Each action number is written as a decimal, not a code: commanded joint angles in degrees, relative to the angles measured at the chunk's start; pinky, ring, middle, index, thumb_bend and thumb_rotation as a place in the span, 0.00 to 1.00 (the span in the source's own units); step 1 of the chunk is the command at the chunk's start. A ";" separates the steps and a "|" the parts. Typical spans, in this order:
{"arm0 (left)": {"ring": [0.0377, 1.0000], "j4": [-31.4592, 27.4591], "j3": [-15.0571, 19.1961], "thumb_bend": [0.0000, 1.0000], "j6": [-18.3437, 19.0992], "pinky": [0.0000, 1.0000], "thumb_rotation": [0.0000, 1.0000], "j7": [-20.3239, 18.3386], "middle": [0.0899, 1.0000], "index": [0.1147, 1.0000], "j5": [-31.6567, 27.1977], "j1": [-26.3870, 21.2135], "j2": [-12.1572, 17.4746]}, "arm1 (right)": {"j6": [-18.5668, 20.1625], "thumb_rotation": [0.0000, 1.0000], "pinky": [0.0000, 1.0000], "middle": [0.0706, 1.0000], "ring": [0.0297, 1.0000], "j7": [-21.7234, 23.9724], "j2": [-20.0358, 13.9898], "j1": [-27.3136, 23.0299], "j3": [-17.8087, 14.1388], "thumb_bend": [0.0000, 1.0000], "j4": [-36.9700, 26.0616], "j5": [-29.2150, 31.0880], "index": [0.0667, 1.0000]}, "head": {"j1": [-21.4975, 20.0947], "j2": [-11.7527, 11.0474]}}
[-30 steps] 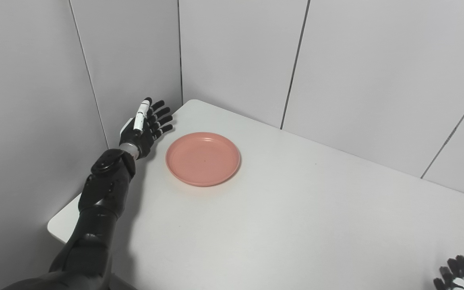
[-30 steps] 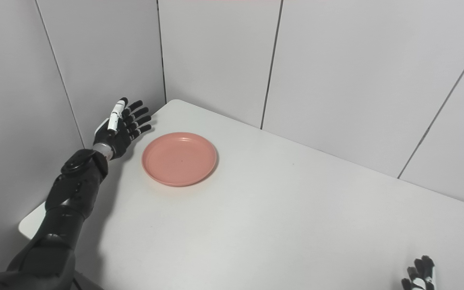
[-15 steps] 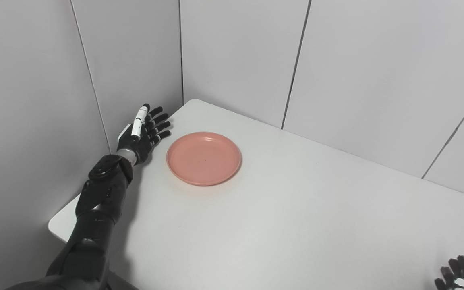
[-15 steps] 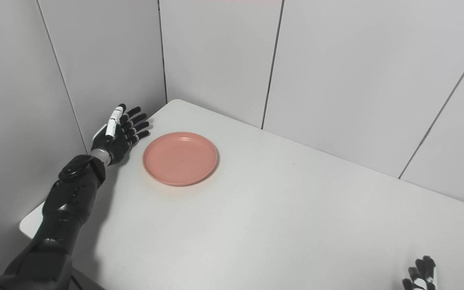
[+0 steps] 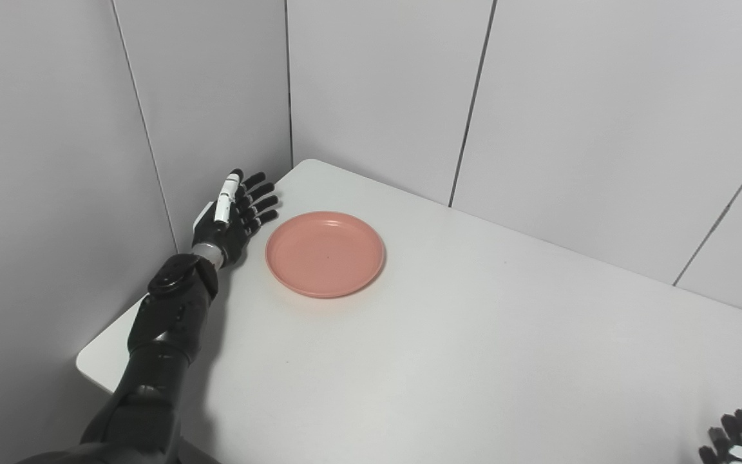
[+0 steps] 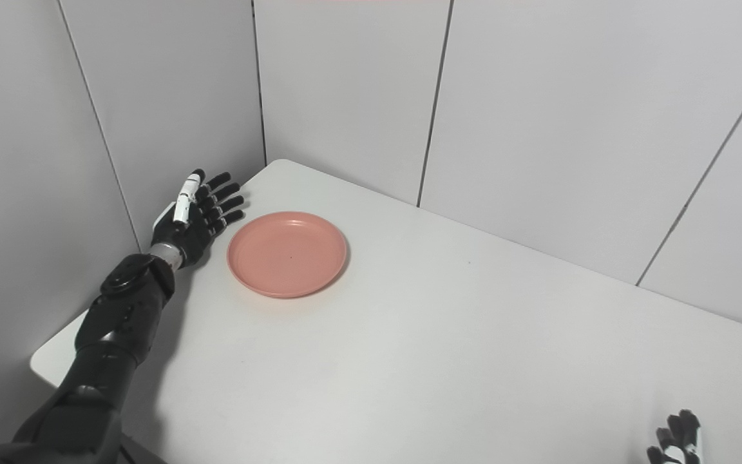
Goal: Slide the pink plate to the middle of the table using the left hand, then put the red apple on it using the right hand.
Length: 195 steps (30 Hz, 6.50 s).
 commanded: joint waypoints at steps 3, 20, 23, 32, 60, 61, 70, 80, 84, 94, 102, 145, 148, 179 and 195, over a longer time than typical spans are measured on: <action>0.84 -0.12 -0.48 0.33 -1.46 0.84 1.00 -0.68 0.84 0.81 -0.44 -1.25 0.53 | -0.12 1.00 1.00 1.00 1.00 0.45 -0.06 -1.04 0.03 0.02 -2.32 0.13 1.00 | -0.20 0.17; 0.87 0.77 -1.70 0.35 -2.05 0.86 1.00 -3.70 0.87 0.84 -1.97 -1.53 -0.22 | 0.86 1.00 1.00 1.00 1.00 0.10 0.55 -0.87 0.02 0.00 -3.07 -0.23 1.00 | -0.50 0.36; 0.87 0.65 -1.81 0.36 -1.69 0.86 1.00 -3.59 0.87 0.84 -2.18 -1.58 -0.30 | 0.81 1.00 1.00 1.00 1.00 0.31 0.44 -0.82 0.11 0.00 -3.27 -0.03 1.00 | -0.57 0.43; 0.86 -0.81 -2.33 0.36 -0.95 0.85 1.00 -2.32 0.87 0.84 -1.98 -1.44 -1.14 | 0.94 1.00 1.00 1.00 1.00 0.07 0.60 -0.77 0.22 0.00 -3.55 -0.37 1.00 | -0.59 0.59; 0.86 -6.01 -3.14 0.29 3.48 0.86 1.00 1.06 0.86 0.84 -2.34 -0.46 -4.30 | 1.64 1.00 1.00 1.00 1.00 0.12 0.66 -0.67 0.50 0.00 -4.00 -0.44 1.00 | -0.96 0.95; 0.87 -6.07 -3.12 0.30 3.62 0.86 1.00 1.00 0.87 0.85 -2.42 -0.43 -4.40 | 1.52 1.00 1.00 1.00 1.00 0.04 0.70 -0.68 0.50 0.00 -3.96 -0.56 1.00 | -0.97 0.97; 0.87 -7.58 -2.74 0.32 5.37 0.88 1.00 2.13 0.87 0.85 -3.39 -0.28 -5.93 | 0.44 1.00 1.00 1.00 1.00 0.06 0.89 -0.63 0.49 0.00 -3.40 -0.75 1.00 | -1.28 1.16; 0.87 -8.24 -3.76 0.33 4.17 0.89 1.00 1.51 0.87 0.85 -3.00 0.24 -6.99 | 1.42 1.00 1.00 1.00 1.00 -0.13 1.05 -0.74 0.65 0.00 -4.04 -1.13 1.00 | -1.62 1.45; 0.88 -8.81 -4.13 0.33 4.21 0.90 1.00 1.17 0.87 0.85 -3.29 0.62 -7.50 | 1.61 1.00 1.00 1.00 1.00 -0.41 1.35 -0.81 0.57 0.00 -4.19 -1.36 1.00 | -1.67 1.55; 0.87 -10.64 -5.21 0.33 4.61 0.89 1.00 1.94 0.86 0.84 -2.55 1.45 -8.66 | 1.86 1.00 1.00 1.00 1.00 -0.50 1.63 -0.69 0.68 0.00 -4.62 -2.01 1.00 | -2.09 1.99; 0.88 -11.65 -5.97 0.33 4.43 0.89 1.00 0.93 0.87 0.85 -2.96 1.88 -9.10 | 1.48 1.00 1.00 1.00 1.00 -0.41 1.74 -0.64 0.83 0.00 -4.47 -1.81 1.00 | -2.55 2.27; 0.87 -12.78 -10.07 0.33 2.62 0.87 1.00 0.57 0.87 0.84 -2.51 2.18 -15.65 | -2.12 1.00 1.00 1.00 1.00 -0.39 1.66 -1.06 0.54 0.01 -1.28 -1.77 1.00 | -4.36 3.53; 0.86 -12.57 -10.47 0.33 2.35 0.86 1.00 0.61 0.86 0.83 -2.35 2.24 -15.97 | -2.09 1.00 1.00 1.00 1.00 -0.49 1.65 -1.07 0.49 0.03 -0.98 -1.87 1.00 | -4.44 3.62; 0.84 -16.51 -13.39 0.34 3.84 0.84 1.00 1.64 0.83 0.80 -1.16 3.27 -18.33 | -5.22 1.00 1.00 0.98 0.97 -0.50 1.69 -1.19 0.38 0.06 1.70 -1.92 0.98 | -7.40 5.77; 0.84 -22.79 -15.86 0.35 8.06 0.84 1.00 3.39 0.84 0.81 -0.48 4.52 -21.09 | -7.14 1.00 1.00 0.97 0.97 -0.50 2.29 -1.03 0.65 0.10 2.87 -2.02 0.97 | -9.64 7.41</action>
